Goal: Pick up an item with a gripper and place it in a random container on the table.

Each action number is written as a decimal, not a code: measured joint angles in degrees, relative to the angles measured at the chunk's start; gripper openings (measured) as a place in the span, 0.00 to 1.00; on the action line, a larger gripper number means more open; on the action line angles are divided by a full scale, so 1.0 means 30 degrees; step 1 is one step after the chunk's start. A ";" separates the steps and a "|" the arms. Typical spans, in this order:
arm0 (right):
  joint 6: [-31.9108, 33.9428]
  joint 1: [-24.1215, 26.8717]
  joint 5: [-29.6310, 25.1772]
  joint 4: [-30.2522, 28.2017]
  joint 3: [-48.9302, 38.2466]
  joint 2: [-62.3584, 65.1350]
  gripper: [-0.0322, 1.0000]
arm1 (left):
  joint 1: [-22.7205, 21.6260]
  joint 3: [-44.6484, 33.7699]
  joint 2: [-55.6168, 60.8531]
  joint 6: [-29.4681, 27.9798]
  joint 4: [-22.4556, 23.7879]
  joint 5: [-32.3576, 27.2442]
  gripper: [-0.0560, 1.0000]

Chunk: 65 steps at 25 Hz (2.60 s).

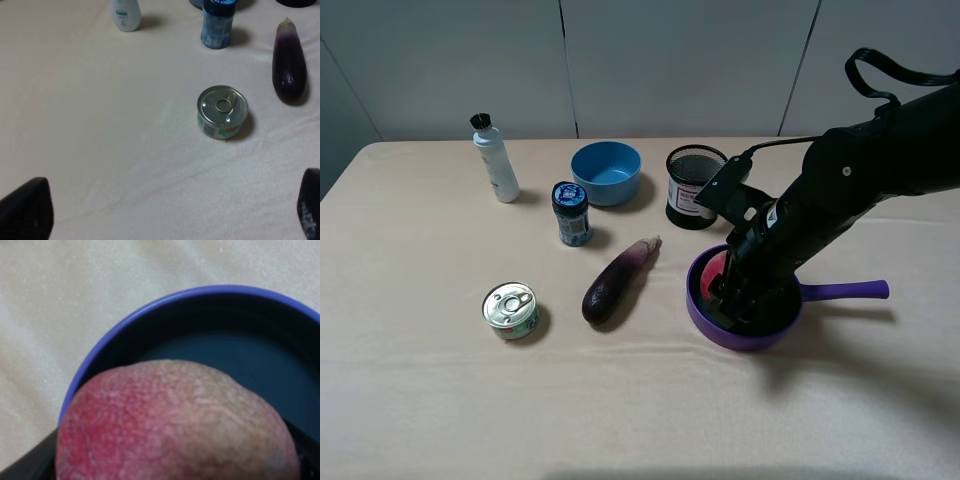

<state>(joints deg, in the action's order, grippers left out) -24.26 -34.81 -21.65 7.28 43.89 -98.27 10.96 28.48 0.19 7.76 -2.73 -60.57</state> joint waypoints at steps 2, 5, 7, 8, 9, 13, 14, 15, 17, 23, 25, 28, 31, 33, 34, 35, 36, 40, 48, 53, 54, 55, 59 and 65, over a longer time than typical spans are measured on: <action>0.0000 0.0000 -0.0075 0.0000 0.0000 0.0000 0.56 | 0.0000 0.0000 0.0000 0.0000 0.0000 0.0000 0.99; 0.0000 0.0000 -0.0396 0.0088 0.0000 0.0000 0.67 | 0.0000 0.0000 0.0000 0.0000 0.0000 0.0000 0.99; 0.0000 0.0000 -0.0669 0.0234 0.0000 0.0000 0.69 | 0.0000 0.0000 0.0000 0.0000 0.0000 0.0000 0.99; 0.0000 0.0000 -0.0789 0.0295 0.0000 0.0000 0.70 | 0.0000 0.0000 0.0000 0.0000 0.0000 0.0000 0.99; 0.0000 0.0000 -0.0849 0.0337 0.0000 0.0000 0.70 | 0.0000 0.0000 0.0000 0.0000 0.0000 0.0000 0.99; 0.0000 0.0000 -0.0941 0.0413 0.0000 0.0000 0.70 | 0.0000 0.0000 0.0000 0.0000 0.0000 0.0000 0.99; 0.0000 0.0000 -0.0941 0.0413 0.0000 0.0000 0.70 | 0.0000 0.0000 0.0000 0.0000 0.0000 0.0000 0.99; 0.0000 0.0000 -0.0990 0.0432 0.0000 0.0000 0.70 | 0.0000 0.0000 0.0000 0.0000 0.0000 0.0000 0.99; 0.0000 0.0000 -0.1054 0.0520 0.0000 0.0000 0.70 | 0.0000 0.0000 0.0000 0.0000 0.0000 0.0000 0.99; 0.0000 0.0000 -0.1338 0.0869 0.0000 0.0000 0.70 | 0.0000 0.0000 0.0000 0.0000 0.0000 0.0000 0.99; 0.0000 0.0000 -0.1338 0.1104 0.0000 0.0019 0.70 | 0.0000 0.0000 0.0000 0.0000 0.0000 0.0000 0.99; 0.0000 0.0000 -0.1486 0.1510 0.0000 0.0410 0.70 | 0.0000 0.0000 0.0000 0.0000 0.0000 0.0000 0.99; 0.0000 0.0000 -0.2073 0.1791 0.0000 0.1290 0.70 | 0.0000 0.0000 0.0000 0.0000 0.0000 0.0000 0.99; 0.0000 0.0000 -0.2796 0.1901 -0.0007 0.2115 0.70 | 0.0000 0.0000 0.0000 0.0000 0.0000 0.0000 0.99; 0.0000 0.0000 -0.3136 0.1921 -0.0007 0.2528 0.70 | 0.0000 0.0000 0.0000 0.0000 0.0000 0.0000 0.99; 0.0027 0.0000 -0.3564 0.1939 -0.0007 0.2885 0.70 | 0.0000 0.0000 0.0000 0.0000 0.0000 0.0000 0.99; 0.0195 0.0000 -0.3972 0.1961 -0.0007 0.3310 0.70 | 0.0000 0.0000 0.0000 0.0000 0.0000 0.0000 0.99; 0.1289 0.0000 -0.5337 0.1865 -0.0007 0.4903 0.70 | 0.0000 0.0000 0.0000 0.0000 0.0000 0.0000 0.99; 0.3427 0.0000 -0.7778 -0.0136 -0.0022 0.8028 0.70 | 0.0000 0.0000 0.0000 0.0000 0.0000 0.0000 0.99; 0.4526 0.0370 -0.8747 -0.0604 -0.0022 1.0156 0.70 | 0.0000 0.0000 0.0000 0.0000 0.0000 0.0000 0.99; 0.4675 0.0610 -0.8999 -0.0719 -0.0022 1.0604 0.70 | 0.0000 0.0000 0.0000 0.0000 0.0000 0.0000 0.99; 0.4823 0.0869 -0.9245 -0.0846 -0.0022 1.1031 0.70 | 0.0000 0.0000 0.0000 0.0000 0.0000 0.0000 0.99; 0.5204 0.1807 -1.0433 -0.1398 -0.0022 1.2646 0.70 | 0.0000 0.0000 0.0000 0.0000 0.0000 0.0000 0.99; 0.5832 0.3897 -1.1632 -0.2099 -0.0022 1.5353 0.70 | 0.0000 0.0000 0.0000 0.0000 0.0000 0.0000 0.99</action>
<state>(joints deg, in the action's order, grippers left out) -6.76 -23.12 -56.54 0.98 43.82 -52.21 10.96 28.48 0.19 7.76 -2.73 -60.57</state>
